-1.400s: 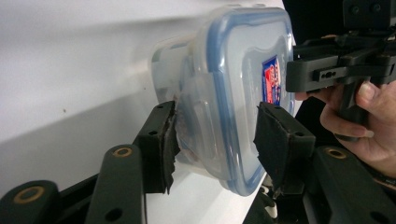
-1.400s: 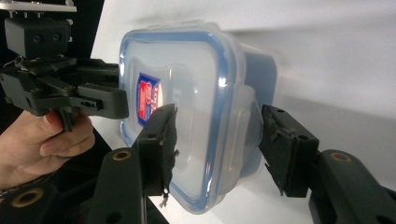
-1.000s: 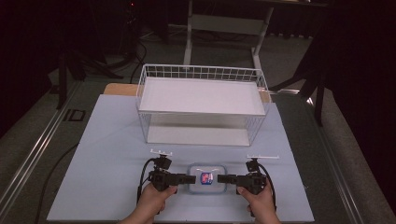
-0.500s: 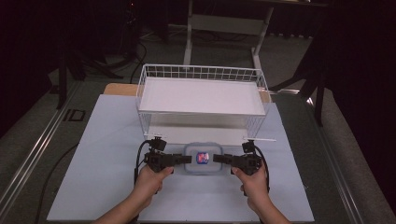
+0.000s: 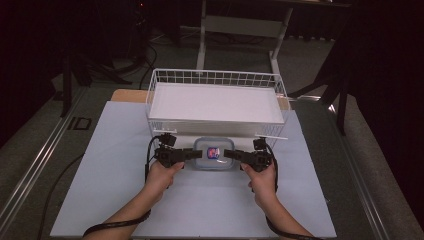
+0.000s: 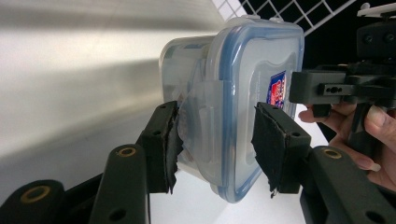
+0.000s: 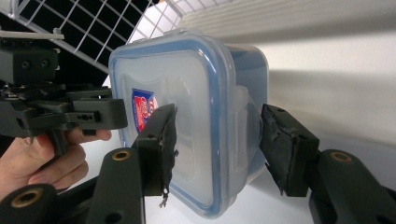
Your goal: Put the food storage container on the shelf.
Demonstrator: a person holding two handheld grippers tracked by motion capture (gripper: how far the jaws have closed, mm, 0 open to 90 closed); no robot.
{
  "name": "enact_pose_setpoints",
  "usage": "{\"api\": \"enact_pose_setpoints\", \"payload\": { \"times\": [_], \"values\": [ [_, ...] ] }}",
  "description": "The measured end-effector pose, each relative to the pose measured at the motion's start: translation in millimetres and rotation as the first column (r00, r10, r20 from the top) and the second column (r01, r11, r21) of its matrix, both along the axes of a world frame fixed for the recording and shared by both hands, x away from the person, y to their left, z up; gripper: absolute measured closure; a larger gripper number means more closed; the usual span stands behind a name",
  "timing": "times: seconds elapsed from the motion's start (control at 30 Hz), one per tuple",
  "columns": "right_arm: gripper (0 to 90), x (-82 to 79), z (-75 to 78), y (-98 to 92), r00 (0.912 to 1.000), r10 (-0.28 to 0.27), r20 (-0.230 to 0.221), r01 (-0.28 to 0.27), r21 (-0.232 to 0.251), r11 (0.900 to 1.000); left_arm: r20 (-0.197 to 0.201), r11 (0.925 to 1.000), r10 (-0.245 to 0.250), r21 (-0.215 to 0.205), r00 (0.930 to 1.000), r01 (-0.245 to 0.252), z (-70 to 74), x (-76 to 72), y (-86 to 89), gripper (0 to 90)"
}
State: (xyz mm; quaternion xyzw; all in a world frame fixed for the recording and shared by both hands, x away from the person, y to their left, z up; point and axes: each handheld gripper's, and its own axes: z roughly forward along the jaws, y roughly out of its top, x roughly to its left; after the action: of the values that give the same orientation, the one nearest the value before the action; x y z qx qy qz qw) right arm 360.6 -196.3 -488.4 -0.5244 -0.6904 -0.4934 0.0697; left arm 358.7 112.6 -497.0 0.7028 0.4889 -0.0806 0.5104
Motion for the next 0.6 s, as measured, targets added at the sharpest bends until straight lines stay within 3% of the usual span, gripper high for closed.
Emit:
{"api": "enact_pose_setpoints", "payload": {
  "times": [0.13, 0.27, 0.4, 0.53, 0.6],
  "values": [
    [47.1, 7.8, -4.9, 4.0, 0.9993, -0.021, 0.03, 0.021, 0.01, 1.0, 0.026, 0.9999, 0.014, -0.007, 0.9996, -0.014, -6.3, 9.5, 3.3, 52.8],
    [46.2, 16.6, -12.7, 6.2, 0.9989, -0.039, 0.025, 0.039, 0.013, 0.999, 0.006, 0.9994, 0.034, -0.006, 0.9994, -0.034, -13.8, 16.3, 2.6, 52.8],
    [46.2, 21.8, -18.3, 6.7, 0.9986, -0.053, 0.008, 0.053, 0.029, 0.998, 0.016, 0.9983, 0.057, -0.012, 0.9983, -0.057, -17.0, 19.7, 2.2, 52.7],
    [46.1, 26.5, -24.8, 7.4, 0.998, -0.058, 0.025, 0.058, 0.016, 0.998, 0.007, 0.9986, 0.053, -0.001, 0.9986, -0.053, -23.8, 23.9, 2.7, 52.6],
    [46.1, 28.5, -27.5, 7.6, 0.9982, -0.057, 0.02, 0.057, 0.019, 0.998, 0.004, 0.9977, 0.065, -0.018, 0.9979, -0.065, -26.3, 24.6, 2.9, 52.5]
  ]
}}
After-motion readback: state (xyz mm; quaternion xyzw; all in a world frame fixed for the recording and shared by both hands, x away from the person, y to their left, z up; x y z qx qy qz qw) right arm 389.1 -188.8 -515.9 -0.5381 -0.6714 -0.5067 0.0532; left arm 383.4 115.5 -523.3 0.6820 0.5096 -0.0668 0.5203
